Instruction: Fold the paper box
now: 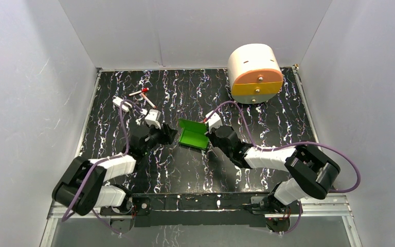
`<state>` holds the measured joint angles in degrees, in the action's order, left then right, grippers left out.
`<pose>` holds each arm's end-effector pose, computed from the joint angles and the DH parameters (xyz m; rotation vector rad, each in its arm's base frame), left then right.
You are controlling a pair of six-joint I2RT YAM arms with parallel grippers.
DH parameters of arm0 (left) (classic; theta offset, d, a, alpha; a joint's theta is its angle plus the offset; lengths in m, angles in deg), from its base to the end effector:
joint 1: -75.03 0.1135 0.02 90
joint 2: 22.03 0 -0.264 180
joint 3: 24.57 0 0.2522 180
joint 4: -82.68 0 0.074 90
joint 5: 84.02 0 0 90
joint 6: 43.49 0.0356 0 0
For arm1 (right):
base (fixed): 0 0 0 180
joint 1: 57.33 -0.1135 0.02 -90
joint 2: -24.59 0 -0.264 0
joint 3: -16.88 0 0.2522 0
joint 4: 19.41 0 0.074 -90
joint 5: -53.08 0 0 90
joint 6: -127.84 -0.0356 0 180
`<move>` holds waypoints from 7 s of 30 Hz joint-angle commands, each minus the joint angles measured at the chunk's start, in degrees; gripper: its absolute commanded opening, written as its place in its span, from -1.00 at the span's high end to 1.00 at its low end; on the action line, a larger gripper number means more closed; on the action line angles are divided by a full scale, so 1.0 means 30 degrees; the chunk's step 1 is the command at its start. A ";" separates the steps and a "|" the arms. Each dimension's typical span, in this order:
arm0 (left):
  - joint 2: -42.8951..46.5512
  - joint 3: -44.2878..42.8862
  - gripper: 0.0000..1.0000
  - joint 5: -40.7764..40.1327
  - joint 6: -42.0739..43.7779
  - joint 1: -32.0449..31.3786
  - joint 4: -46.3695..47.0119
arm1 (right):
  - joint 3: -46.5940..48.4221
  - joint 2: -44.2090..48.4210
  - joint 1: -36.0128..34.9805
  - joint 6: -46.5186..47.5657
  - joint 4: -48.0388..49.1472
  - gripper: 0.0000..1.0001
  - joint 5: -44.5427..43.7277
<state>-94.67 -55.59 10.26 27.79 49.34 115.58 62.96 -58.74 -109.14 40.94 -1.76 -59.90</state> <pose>0.2133 -0.1056 0.1814 0.1637 1.7571 -0.6331 0.1906 0.2199 0.1872 -0.6244 1.7834 0.1978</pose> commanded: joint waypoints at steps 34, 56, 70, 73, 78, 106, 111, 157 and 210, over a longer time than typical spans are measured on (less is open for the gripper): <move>-0.5537 -0.3363 0.83 0.9344 0.5290 0.2100 0.5133 | 0.1264 -0.0912 0.0088 0.0358 0.0522 1.00 0.2095; -0.3819 -0.0709 1.00 -0.3884 0.1719 -0.3626 0.5868 | 0.3676 -0.2504 0.0030 -0.5928 -0.0891 1.00 -0.0753; -0.4396 0.0099 1.00 -1.0972 -0.0554 -0.7437 0.6408 | 0.2252 -0.2919 -0.0708 -1.0969 -0.0525 1.00 -0.3281; -0.4800 0.0361 1.00 -1.1954 -0.0735 -0.8082 0.6871 | 0.1515 -0.2877 -0.1083 -1.1046 0.0273 1.00 -0.3806; -0.5383 0.0930 1.00 -1.3454 -0.1487 -0.8717 0.7669 | 0.0137 -0.2795 -0.1739 -1.0981 0.1466 1.00 -0.4724; -0.7482 0.1708 1.00 -1.4686 -0.5718 -0.9951 0.8264 | -0.1881 -0.3424 -0.2734 -1.0113 0.4593 1.00 -0.5607; -0.7510 0.1940 1.00 -1.4491 -0.5924 -0.9951 0.8349 | -0.2277 -0.3394 -0.2819 -0.9820 0.4917 1.00 -0.5515; 0.8311 0.2283 -0.45 -0.7668 -0.1178 -0.4737 -0.6345 | 0.0242 -0.1225 -0.3721 -0.7286 -0.1453 1.00 -0.7651; -0.1421 -0.0981 0.72 -0.6499 -0.3834 -0.6356 0.0085 | 0.0785 -0.1327 -0.3350 -1.0854 -0.0969 1.00 -0.4883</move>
<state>-98.36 -58.71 -8.63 18.65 31.94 111.60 65.14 -62.08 -118.82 12.09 -10.02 -76.01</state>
